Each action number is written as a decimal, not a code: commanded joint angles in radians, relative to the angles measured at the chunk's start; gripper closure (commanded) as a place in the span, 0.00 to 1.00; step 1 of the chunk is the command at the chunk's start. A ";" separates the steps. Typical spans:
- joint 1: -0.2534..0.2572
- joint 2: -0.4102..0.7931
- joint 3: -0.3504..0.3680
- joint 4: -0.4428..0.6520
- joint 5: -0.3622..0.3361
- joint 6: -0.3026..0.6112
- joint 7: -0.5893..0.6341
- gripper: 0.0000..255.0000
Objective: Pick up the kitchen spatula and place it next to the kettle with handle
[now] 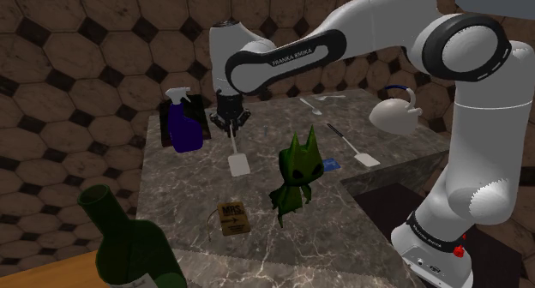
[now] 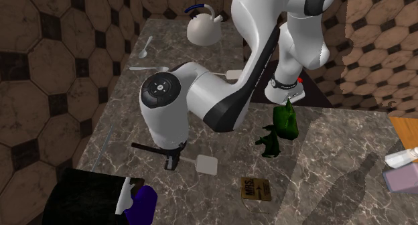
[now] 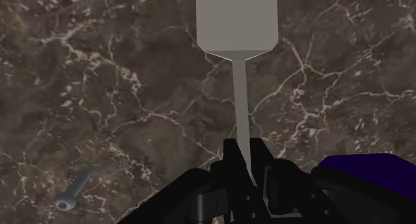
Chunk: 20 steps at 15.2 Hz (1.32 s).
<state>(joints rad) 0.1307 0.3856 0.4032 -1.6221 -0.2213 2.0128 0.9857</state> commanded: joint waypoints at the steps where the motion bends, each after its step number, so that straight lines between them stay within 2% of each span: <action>1: 0.000 -0.008 0.002 0.016 0.005 -0.024 -0.003 1.00; 20: 0.014 -0.029 0.013 0.243 0.024 -0.268 -0.030 1.00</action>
<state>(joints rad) 0.1426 0.3526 0.4164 -1.3984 -0.1963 1.7608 0.9567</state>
